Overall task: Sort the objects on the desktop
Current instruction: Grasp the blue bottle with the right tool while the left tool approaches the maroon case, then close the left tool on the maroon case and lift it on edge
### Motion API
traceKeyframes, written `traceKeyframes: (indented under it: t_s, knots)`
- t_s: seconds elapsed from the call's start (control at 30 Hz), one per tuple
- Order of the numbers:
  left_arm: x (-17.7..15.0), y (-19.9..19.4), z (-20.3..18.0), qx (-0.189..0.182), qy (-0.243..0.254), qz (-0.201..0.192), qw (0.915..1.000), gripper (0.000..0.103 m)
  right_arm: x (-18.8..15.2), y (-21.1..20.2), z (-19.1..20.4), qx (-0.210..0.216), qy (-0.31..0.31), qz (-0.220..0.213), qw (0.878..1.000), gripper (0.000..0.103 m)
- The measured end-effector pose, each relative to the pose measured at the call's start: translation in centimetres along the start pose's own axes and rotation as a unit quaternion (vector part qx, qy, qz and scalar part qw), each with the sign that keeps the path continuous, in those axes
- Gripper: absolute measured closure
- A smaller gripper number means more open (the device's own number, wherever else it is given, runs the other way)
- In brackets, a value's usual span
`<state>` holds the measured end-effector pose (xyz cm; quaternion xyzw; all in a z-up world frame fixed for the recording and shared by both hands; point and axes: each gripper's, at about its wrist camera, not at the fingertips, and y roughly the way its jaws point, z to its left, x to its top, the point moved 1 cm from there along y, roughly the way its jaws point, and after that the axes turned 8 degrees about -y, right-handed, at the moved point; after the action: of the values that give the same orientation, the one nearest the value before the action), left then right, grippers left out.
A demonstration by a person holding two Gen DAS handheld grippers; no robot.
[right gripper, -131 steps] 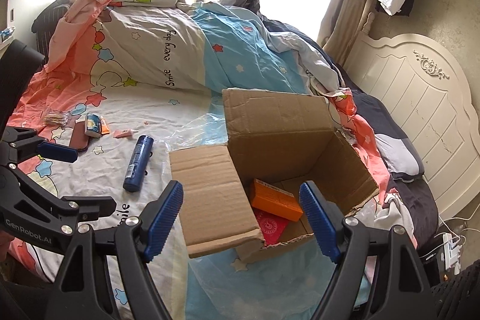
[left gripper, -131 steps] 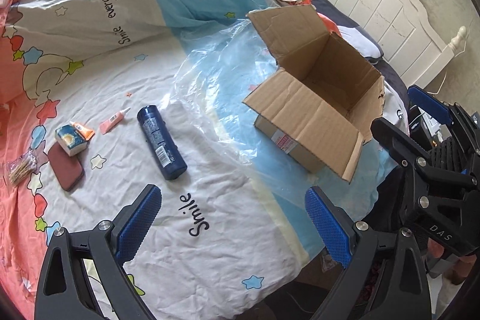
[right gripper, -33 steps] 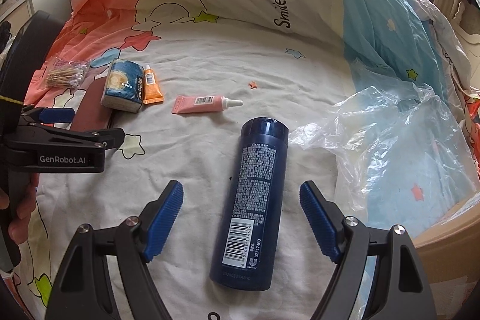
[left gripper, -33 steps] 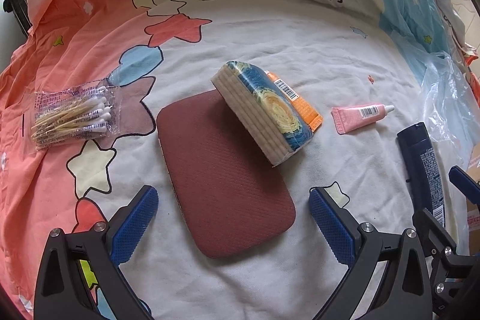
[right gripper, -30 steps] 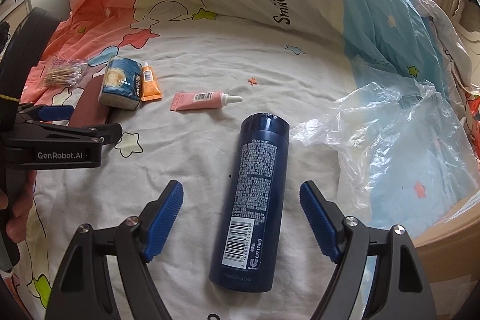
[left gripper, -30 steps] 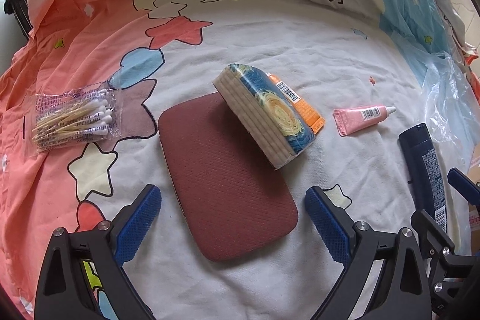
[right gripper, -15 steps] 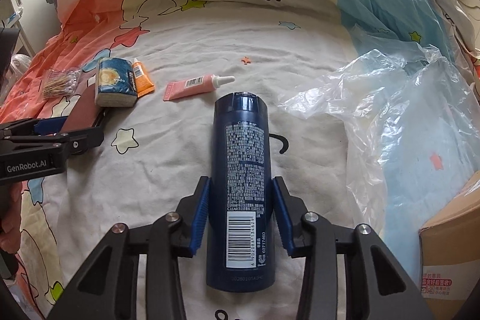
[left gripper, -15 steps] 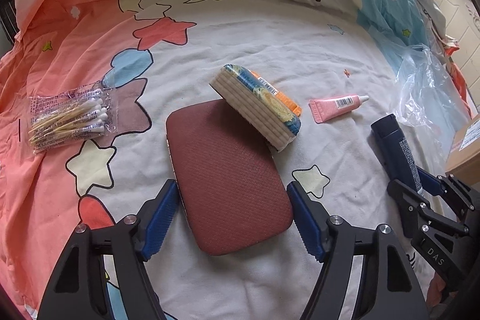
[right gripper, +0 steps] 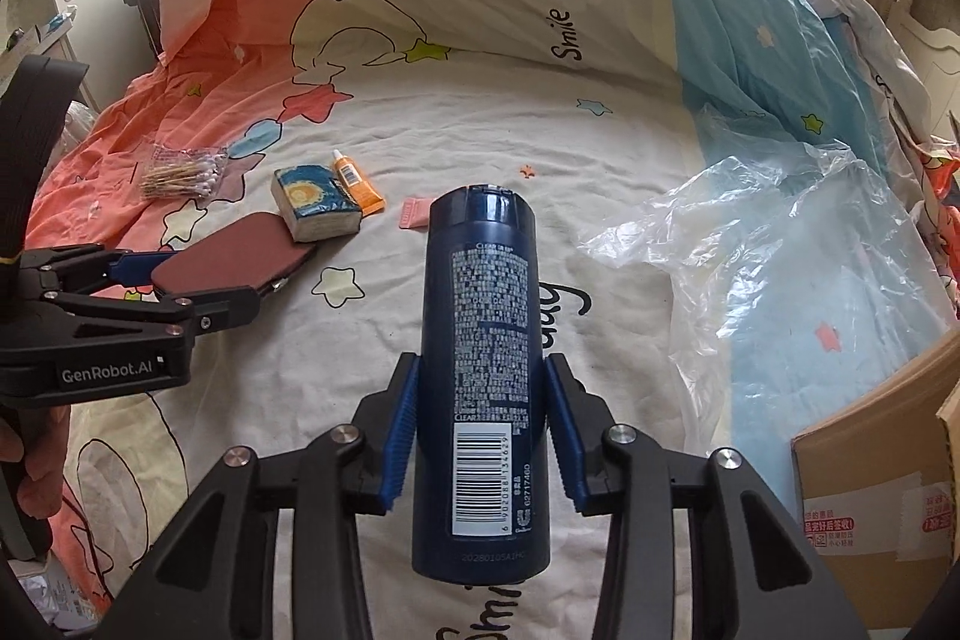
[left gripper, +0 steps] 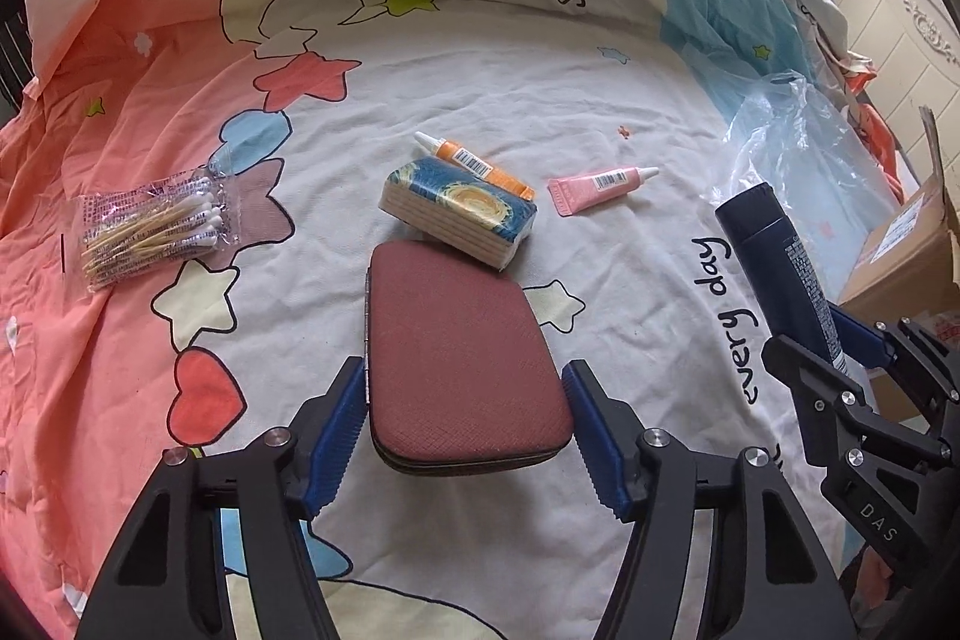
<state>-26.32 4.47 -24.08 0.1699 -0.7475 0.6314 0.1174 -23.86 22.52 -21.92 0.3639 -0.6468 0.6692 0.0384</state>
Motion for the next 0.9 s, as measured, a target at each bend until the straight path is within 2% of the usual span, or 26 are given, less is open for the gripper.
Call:
traceKeyframes:
  t_s: [0.47, 0.53, 0.57, 0.6, 0.63, 0.67, 0.9]
  knots:
    - [-1.5, -3.7, -1.6, -0.025, 0.015, -0.007, 0.9995, 0.042, -0.1, -4.1, 0.6, -0.017, -0.007, -0.014, 1.0, 0.065]
    - [-1.6, -4.1, -1.9, -0.016, 0.024, -0.007, 0.9996, 0.083, 0.0, -4.5, 0.5, -0.018, -0.005, -0.017, 1.0, 0.065]
    - [-1.5, -4.2, -2.1, -0.006, 0.03, -0.006, 0.9995, 0.083, 0.0, -4.7, 0.3, -0.018, -0.001, -0.018, 1.0, 0.065]
    - [-1.5, -4.3, -2.1, -0.011, 0.031, -0.004, 0.9995, 0.083, 0.0, -4.9, 0.2, -0.016, 0.003, -0.02, 1.0, 0.065]
    - [-1.5, -4.4, -2.2, -0.016, 0.031, -0.002, 0.9994, 0.092, 0.0, -5.1, 0.1, -0.015, 0.006, -0.022, 1.0, 0.065]
    - [-1.5, -4.6, -2.3, -0.023, 0.032, -0.005, 0.9992, 0.093, 0.0, -5.3, 0.1, -0.014, 0.007, -0.024, 1.0, 0.065]
    - [-1.8, -4.2, -3.0, -0.023, 0.043, -0.004, 0.9988, 0.093, -0.4, -5.0, 0.4, -0.007, 0.005, -0.021, 1.0, 0.065]
